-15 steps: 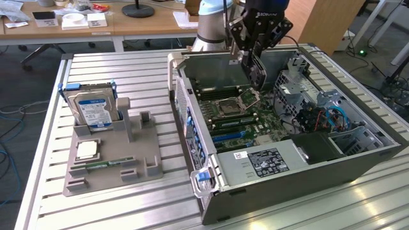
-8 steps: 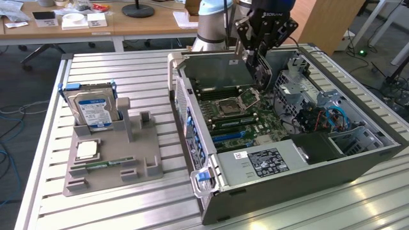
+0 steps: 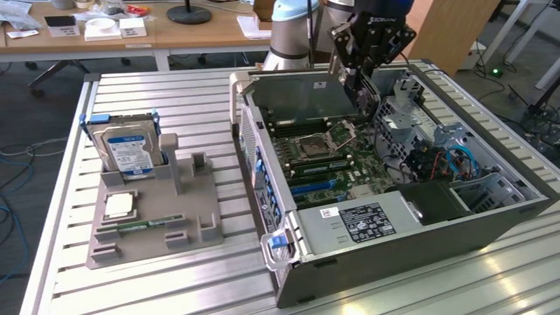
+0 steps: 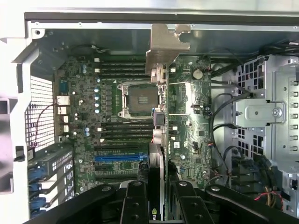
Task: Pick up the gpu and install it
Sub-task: 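Pick up the gpu and move the gpu toward the slot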
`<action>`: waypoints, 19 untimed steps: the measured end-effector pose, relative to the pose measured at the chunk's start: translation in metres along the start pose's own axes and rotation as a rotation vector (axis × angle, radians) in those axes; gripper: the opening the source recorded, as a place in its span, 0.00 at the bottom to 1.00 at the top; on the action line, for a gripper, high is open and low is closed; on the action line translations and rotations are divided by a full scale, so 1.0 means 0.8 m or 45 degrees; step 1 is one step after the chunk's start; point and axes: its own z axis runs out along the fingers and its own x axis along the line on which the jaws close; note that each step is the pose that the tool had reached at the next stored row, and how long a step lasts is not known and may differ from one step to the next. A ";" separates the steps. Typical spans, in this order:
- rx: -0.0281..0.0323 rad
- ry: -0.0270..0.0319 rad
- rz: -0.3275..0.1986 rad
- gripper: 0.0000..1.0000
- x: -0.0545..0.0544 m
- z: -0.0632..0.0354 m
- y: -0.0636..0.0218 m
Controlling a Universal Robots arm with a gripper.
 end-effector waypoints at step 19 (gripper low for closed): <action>-0.0001 0.0000 0.000 0.26 -0.040 0.003 0.003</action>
